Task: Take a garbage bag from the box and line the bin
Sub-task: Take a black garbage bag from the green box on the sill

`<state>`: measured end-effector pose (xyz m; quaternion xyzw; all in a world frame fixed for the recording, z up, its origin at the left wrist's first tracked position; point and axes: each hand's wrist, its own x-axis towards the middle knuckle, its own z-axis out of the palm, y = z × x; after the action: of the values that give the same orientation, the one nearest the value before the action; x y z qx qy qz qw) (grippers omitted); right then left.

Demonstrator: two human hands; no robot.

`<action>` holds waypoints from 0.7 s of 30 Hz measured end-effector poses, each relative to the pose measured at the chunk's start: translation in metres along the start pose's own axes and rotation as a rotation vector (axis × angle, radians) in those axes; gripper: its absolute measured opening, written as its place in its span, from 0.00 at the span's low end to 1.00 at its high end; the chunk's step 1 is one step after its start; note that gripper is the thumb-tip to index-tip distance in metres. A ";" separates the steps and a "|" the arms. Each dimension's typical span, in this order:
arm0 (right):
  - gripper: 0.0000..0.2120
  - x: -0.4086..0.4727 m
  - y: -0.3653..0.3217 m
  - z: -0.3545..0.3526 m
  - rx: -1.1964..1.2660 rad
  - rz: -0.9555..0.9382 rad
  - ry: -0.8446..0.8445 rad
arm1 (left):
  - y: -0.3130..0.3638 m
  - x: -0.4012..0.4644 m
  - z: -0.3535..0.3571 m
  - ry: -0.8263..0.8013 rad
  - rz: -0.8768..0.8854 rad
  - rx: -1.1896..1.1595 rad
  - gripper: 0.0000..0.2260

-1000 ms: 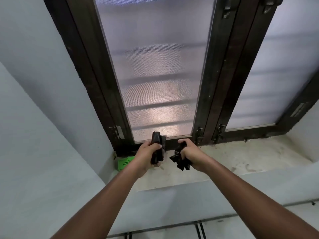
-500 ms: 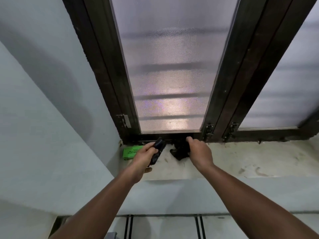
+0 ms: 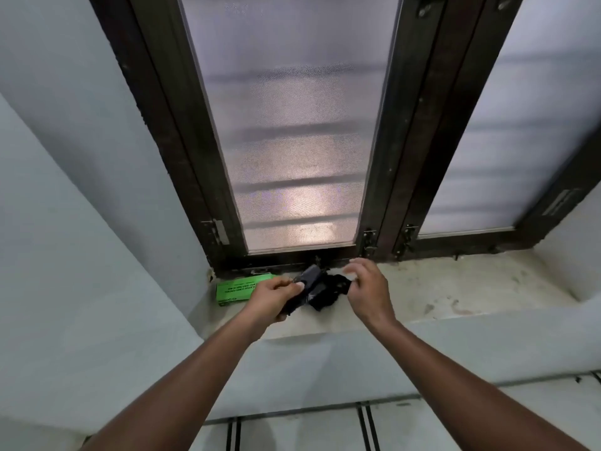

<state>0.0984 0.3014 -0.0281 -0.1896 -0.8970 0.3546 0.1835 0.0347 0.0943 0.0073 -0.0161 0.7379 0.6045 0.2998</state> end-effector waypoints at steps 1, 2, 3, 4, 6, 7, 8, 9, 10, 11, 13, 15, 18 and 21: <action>0.15 -0.003 -0.009 -0.001 0.112 0.021 0.037 | 0.001 -0.001 0.000 -0.026 0.009 -0.001 0.10; 0.12 -0.004 -0.019 -0.004 0.253 0.098 0.013 | 0.003 -0.002 0.000 -0.052 0.016 -0.004 0.10; 0.10 -0.005 -0.032 -0.007 0.418 0.228 -0.088 | 0.005 -0.003 -0.001 -0.075 0.025 -0.006 0.10; 0.12 -0.004 -0.042 -0.010 0.583 0.371 -0.235 | 0.007 -0.004 -0.002 -0.093 0.042 -0.002 0.11; 0.18 -0.003 -0.053 -0.017 0.810 0.577 -0.501 | 0.010 -0.005 -0.006 -0.093 0.092 0.019 0.12; 0.18 -0.004 -0.056 -0.020 0.867 0.599 -0.594 | 0.011 -0.005 -0.007 -0.078 0.115 0.019 0.12; 0.16 -0.005 -0.056 -0.021 0.887 0.573 -0.654 | 0.012 -0.005 -0.009 -0.066 0.130 0.013 0.11; 0.12 -0.006 -0.055 -0.022 0.889 0.536 -0.671 | 0.013 -0.004 -0.011 -0.070 0.136 0.001 0.10; 0.10 -0.008 -0.054 -0.023 0.893 0.509 -0.657 | 0.013 -0.004 -0.013 -0.090 0.129 -0.017 0.09; 0.09 -0.008 -0.051 -0.023 0.911 0.501 -0.627 | 0.014 -0.004 -0.015 -0.113 0.104 -0.045 0.09; 0.11 -0.010 -0.048 -0.020 0.934 0.507 -0.556 | 0.014 -0.004 -0.022 -0.145 0.032 -0.116 0.11; 0.16 -0.010 -0.048 -0.019 0.892 0.489 -0.516 | 0.012 -0.004 -0.027 -0.141 0.010 -0.111 0.12; 0.18 -0.010 -0.051 -0.018 0.757 0.469 -0.540 | 0.010 -0.004 -0.032 -0.102 0.044 -0.093 0.14; 0.18 -0.006 -0.060 -0.019 0.375 0.267 -0.505 | 0.014 -0.002 -0.034 -0.064 0.081 -0.038 0.13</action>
<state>0.1000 0.2688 0.0261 -0.1744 -0.8007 0.5698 -0.0609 0.0170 0.0666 0.0234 0.0274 0.7164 0.6301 0.2983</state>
